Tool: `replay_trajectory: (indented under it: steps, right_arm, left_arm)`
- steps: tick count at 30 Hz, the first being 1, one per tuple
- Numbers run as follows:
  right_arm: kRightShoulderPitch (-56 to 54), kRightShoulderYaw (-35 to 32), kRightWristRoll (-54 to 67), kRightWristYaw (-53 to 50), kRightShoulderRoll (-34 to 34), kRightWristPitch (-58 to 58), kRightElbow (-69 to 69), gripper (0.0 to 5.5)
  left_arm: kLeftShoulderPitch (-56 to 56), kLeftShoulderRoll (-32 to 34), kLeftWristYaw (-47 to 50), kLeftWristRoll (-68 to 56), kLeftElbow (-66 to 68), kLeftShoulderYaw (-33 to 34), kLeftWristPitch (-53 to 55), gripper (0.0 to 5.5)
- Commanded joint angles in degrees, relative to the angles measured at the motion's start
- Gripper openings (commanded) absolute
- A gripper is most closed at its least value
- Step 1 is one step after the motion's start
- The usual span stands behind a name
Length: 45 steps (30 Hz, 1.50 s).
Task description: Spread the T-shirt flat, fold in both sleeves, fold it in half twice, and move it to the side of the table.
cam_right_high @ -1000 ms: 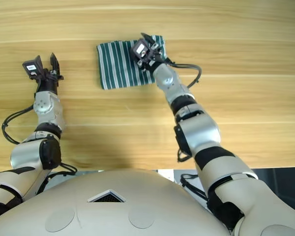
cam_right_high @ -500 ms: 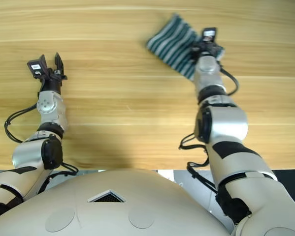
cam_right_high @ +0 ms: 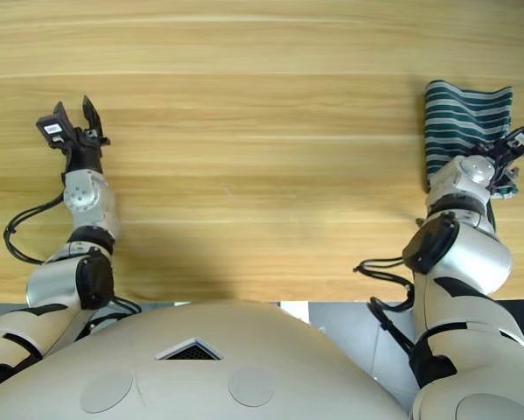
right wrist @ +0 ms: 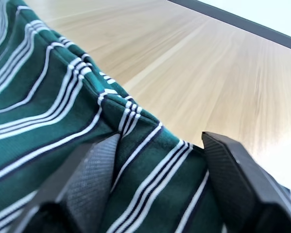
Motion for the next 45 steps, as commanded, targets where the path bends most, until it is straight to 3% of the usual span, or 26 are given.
replay_trajectory:
  steps: [1,8,11,14,18,21,23,27,30,36,45]
  right_arm:
    - [0.6,-1.1,0.7,0.5,2.7,-1.7,2.2,3.04]
    - [-9.8,5.7,-4.5,3.1,3.7,-14.6,-0.1,3.04]
    - [-12.8,13.0,-8.7,7.2,11.3,-21.8,-3.6,3.04]
    - [-7.9,20.2,-10.5,11.7,22.5,-27.3,-12.0,3.04]
    - [6.3,30.2,-13.4,15.4,33.8,-24.1,-28.3,3.04]
    - [16.6,40.9,-22.4,16.5,35.9,-24.8,-36.1,3.04]
    - [18.3,45.4,-28.1,14.7,34.9,-25.6,-34.2,3.04]
    - [16.4,46.0,-31.2,10.5,31.9,-26.0,-27.9,3.04]
    - [15.6,45.3,-31.2,8.3,29.9,-26.7,-25.6,3.09]
    - [13.8,44.9,-30.7,7.1,28.3,-27.8,-23.4,3.09]
    - [13.9,40.8,-26.4,7.8,27.0,-29.4,-24.7,3.09]
  left_arm:
    - [4.5,0.2,3.4,1.4,1.1,0.4,-0.9,2.63]
    - [6.9,-0.2,5.4,1.6,-1.6,0.6,-5.7,2.63]
    - [10.4,-1.5,6.2,3.3,-7.5,-0.8,-7.6,2.63]
    - [17.3,-5.4,4.3,1.4,-21.7,-3.4,-5.4,2.63]
    - [26.2,-11.5,5.1,1.9,-40.0,-8.4,2.9,2.63]
    - [29.8,-14.6,8.9,14.5,-47.1,-13.9,5.6,2.63]
    - [29.4,-15.3,10.9,20.6,-44.0,-16.9,5.8,2.63]
    - [25.7,-13.5,11.3,22.1,-36.3,-17.9,7.0,2.63]
    - [23.3,-12.4,7.4,16.1,-32.4,-16.7,7.3,3.11]
    - [19.3,-11.3,10.3,14.7,-27.4,-14.5,6.0,3.95]
    - [14.7,-9.8,11.0,13.5,-22.6,-13.8,3.7,4.00]
